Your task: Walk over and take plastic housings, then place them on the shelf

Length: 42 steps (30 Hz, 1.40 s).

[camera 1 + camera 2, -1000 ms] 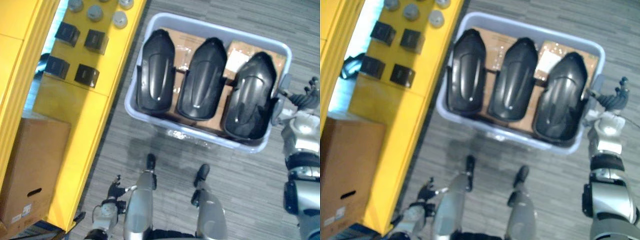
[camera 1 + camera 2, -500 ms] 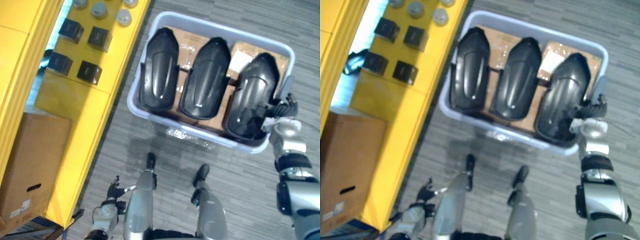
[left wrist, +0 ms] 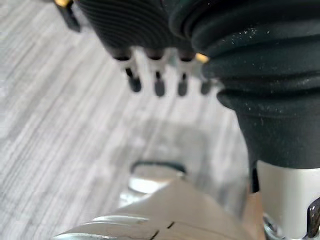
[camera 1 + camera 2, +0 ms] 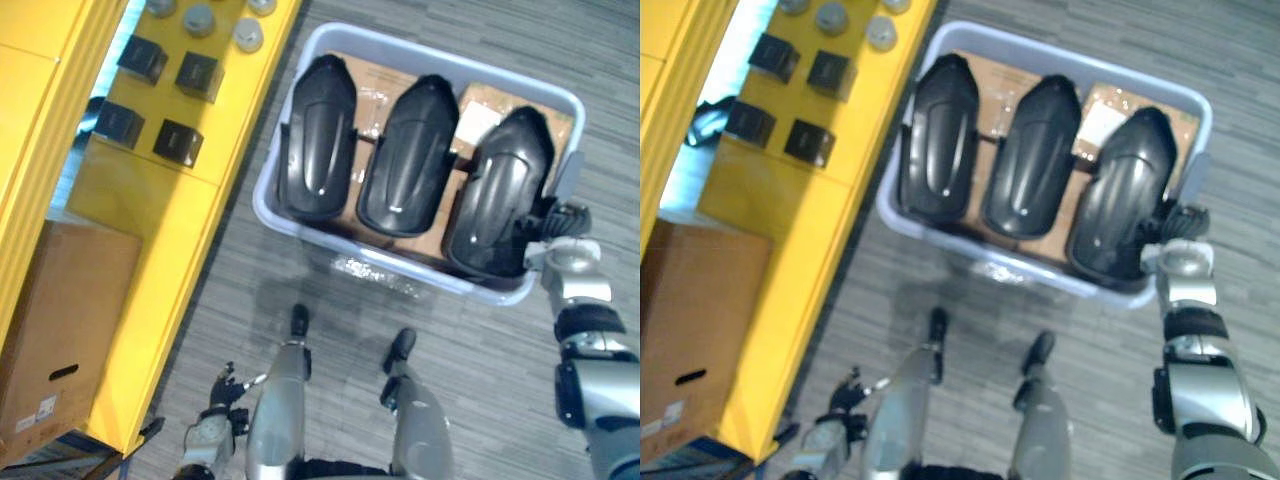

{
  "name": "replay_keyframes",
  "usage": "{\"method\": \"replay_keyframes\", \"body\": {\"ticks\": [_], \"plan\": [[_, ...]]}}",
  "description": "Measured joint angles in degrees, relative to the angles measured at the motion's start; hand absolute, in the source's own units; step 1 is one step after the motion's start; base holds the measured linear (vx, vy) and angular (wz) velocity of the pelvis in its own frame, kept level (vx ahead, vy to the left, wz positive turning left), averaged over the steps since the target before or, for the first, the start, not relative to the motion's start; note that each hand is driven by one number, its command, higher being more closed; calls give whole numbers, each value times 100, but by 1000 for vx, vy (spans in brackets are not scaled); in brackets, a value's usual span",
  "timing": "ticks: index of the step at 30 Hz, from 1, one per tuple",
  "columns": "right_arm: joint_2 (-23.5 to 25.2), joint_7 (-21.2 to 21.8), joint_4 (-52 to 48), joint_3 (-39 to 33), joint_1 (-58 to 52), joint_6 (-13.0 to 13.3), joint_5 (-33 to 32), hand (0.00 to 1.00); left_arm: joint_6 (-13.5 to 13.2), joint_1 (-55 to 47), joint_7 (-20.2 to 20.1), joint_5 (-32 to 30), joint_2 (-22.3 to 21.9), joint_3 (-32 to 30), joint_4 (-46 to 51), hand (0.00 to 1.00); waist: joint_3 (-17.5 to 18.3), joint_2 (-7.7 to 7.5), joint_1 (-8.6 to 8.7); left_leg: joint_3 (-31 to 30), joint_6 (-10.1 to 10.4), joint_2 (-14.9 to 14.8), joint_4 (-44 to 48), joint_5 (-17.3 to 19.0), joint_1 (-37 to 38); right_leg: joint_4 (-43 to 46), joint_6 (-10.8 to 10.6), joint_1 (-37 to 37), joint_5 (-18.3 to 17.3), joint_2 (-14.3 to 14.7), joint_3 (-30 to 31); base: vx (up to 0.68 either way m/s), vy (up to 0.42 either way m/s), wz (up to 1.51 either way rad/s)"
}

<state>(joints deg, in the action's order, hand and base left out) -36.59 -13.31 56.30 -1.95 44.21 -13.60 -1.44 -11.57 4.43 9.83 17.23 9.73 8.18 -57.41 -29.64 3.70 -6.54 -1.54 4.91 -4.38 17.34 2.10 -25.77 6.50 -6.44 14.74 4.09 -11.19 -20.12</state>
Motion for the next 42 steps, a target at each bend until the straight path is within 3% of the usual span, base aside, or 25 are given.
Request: {"method": "replay_keyframes", "body": {"ticks": [7, 15, 20, 27, 29, 32, 33, 36, 39, 41, 42], "plan": [[-42, -75, 453, 367, 144, -286, 832, 100, -2, -73, -23, 65, 47, 198, 13, 0, 188, 11, -114, -140, 47, 19, -370, -251, 75, 7, 36, 9, -23, -3, -158, -10, -14, 11], [-55, -443, 253, 498, 158, -172, 1185, 100, 40, -228, -161, 94, 65, 158, 252, 0, 190, 10, -105, -154, 48, 3, -414, -304, 81, 16, 36, 9, -20, -2, -171, -3, 0, 0], [-62, -962, -154, 502, 142, -52, 1285, 100, 42, -246, -167, 261, 61, 139, 287, 0, 193, -2, -98, -116, 58, -14, -480, -322, 203, -14, 32, -82, -10, 3, -159, 5, 1, -1], [-60, -1496, -1303, 470, -189, 141, 1403, 100, 6, -505, -288, 322, 88, -183, 598, 0, 280, -244, -58, -50, 61, -62, -650, -319, 594, -187, 37, -427, 8, 54, -125, 33, -4, -5], [-31, -1641, -1831, 433, -414, 271, 1458, 100, -31, -643, -364, 444, 109, -325, 747, 0, 328, -439, -60, 76, 67, -76, -757, -320, 798, -221, 35, -526, 9, 56, -19, 32, 15, -18], [19, -1748, -2123, 418, -757, 365, 1623, 100, -40, -675, -364, 541, 135, -443, 810, 0, 341, -581, -46, 85, 67, -69, -821, -319, 975, -264, 34, -695, 8, 56, -30, 22, 9, -3], [208, -1811, -2224, 301, -963, 374, 1642, 100, -43, -725, -314, 544, 130, -539, 936, 0, 369, -675, -49, 95, 70, -66, -876, -323, 1074, -282, 33, -785, 7, 55, -35, 0, 0, 0], [475, -1892, -2255, 204, -1218, 374, 1644, 100, -55, -743, -44, 521, 128, -603, 1029, 0, 394, -762, -49, 103, 72, -47, -924, -321, 1233, -307, 18, -943, -15, 43, -41, 0, 5, 1], [777, -2072, -2650, 79, -1654, 373, 1783, 100, -96, -826, 601, 385, 89, -794, 1257, 0, 446, -858, -54, 112, 39, -21, -1135, -341, 1467, -334, -5, -1096, -48, 28, -57, 1, 13, 3], [1054, -2304, -3065, 85, -2148, 402, 1976, 100, -147, -963, 1268, 93, 89, -1127, 1616, 0, 636, -984, -46, 134, 103, -5, -1258, -391, 1594, -418, -5, -1200, -51, 38, -72, 51, 3, -1], [1114, -2365, -3117, 85, -2272, 428, 2040, 100, -174, -985, 1408, 0, 88, -1206, 1720, 0, 726, -1018, -40, 133, 106, 1, -1305, -412, 1603, -440, -8, -1200, -50, 35, -85, 74, -7, 4]]}}
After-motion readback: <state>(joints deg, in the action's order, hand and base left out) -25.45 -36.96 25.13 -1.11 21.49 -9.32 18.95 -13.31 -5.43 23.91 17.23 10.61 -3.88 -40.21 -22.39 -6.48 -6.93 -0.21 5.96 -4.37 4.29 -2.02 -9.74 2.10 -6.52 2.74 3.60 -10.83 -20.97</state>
